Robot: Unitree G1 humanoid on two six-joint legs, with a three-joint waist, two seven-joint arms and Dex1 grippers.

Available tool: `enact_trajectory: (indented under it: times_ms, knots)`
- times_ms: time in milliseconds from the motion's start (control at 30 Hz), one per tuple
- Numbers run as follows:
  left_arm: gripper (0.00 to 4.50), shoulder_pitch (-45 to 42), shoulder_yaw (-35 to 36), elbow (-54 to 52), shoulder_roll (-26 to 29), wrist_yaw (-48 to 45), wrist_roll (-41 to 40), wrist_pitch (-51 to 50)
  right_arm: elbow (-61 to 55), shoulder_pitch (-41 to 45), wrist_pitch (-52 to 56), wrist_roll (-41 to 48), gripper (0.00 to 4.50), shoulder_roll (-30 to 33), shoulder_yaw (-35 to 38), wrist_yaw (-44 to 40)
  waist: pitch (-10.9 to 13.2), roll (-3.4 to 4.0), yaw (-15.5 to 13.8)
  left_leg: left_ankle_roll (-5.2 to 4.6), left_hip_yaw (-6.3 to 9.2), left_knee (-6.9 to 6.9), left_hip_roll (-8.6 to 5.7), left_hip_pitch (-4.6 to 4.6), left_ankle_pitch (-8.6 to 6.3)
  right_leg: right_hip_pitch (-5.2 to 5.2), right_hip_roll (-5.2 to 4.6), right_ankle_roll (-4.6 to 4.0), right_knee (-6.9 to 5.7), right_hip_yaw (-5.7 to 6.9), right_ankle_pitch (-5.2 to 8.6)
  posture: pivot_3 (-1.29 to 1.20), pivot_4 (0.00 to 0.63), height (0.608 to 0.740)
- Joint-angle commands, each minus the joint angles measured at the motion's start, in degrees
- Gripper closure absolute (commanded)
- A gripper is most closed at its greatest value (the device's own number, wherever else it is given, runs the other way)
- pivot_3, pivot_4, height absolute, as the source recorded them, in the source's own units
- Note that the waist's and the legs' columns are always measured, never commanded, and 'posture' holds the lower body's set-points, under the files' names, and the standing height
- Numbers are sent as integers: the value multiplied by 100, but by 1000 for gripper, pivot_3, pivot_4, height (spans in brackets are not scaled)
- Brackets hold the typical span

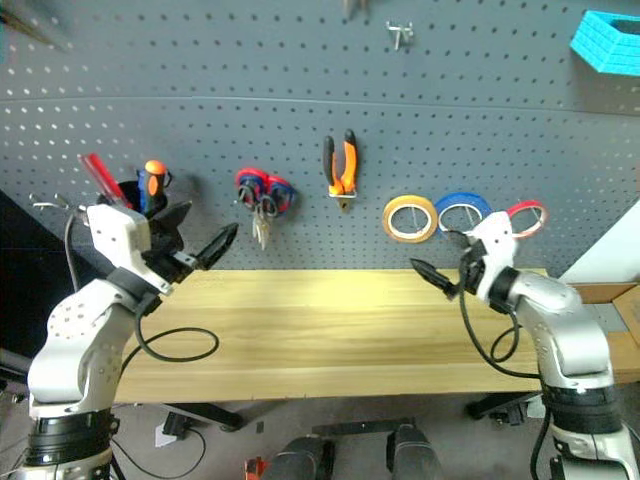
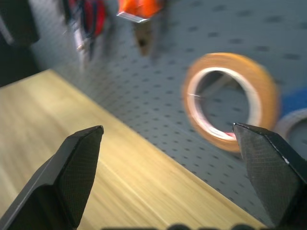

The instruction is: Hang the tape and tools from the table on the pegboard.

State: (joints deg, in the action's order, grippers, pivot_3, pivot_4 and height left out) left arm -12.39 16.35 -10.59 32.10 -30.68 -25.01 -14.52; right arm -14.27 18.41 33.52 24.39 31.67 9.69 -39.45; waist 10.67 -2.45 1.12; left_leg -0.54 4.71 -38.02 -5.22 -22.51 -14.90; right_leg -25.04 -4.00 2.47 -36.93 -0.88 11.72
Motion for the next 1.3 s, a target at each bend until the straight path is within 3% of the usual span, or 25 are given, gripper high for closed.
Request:
enact_trajectory:
  times_ms: [33, 367, 467, 567, 700, 1000, 1300]
  knots:
    - [53, 163, 107, 36, 2, -109, 58, 230, -427, -226, 138, 270, 0, 154, 518, 165, 0, 0, 56, 0, 0, 0, 0, 0, 0, 0, 0, 0, 0, 0, 0, -122, 149, 740]
    - [53, 355, -206, 996, -309, -299, 450, 831, -537, -1284, -10, 357, 0, 162, 1255, 465, -162, 89, 115, -13, -17, -3, 5, 16, -6, 20, 1, 2, 0, -5, 1, -196, 85, 740]
    - [53, 405, -117, 1260, -353, -283, 444, 940, -352, -1523, -161, 333, 0, 183, 1466, 473, -196, 104, 171, -24, -17, 0, 8, 85, -13, 96, 3, 7, 14, -2, 5, -201, 74, 740]
    - [53, 558, -41, 1384, -340, -332, 364, 926, -173, -1732, -250, 339, 0, 270, 1660, 431, -258, 102, 214, -26, -26, -3, 8, 98, -14, 108, 3, 35, 19, -7, 22, -188, 71, 740]
    - [53, 906, 282, 1602, -45, -576, 236, 906, 306, -2013, -464, 262, 0, 518, 1859, 173, -263, 99, 223, -30, -27, -1, 13, 158, -17, 168, 3, 44, 20, -7, 40, -173, 70, 740]
    - [53, 1532, 1190, 1686, 570, -872, -109, 664, 1179, -1890, -768, 168, 0, 1033, 1960, -190, -314, 123, 250, -32, -34, 0, 28, 170, -20, 179, 6, 44, 20, -8, 47, -119, 80, 740]
    - [53, 1730, 1532, 1432, 527, -790, -291, 411, 1741, -1599, -918, 89, 0, 1463, 1851, -516, -322, 125, 169, -36, -31, 1, 32, 169, -23, 180, 5, 45, 25, -10, 51, -92, 78, 740]
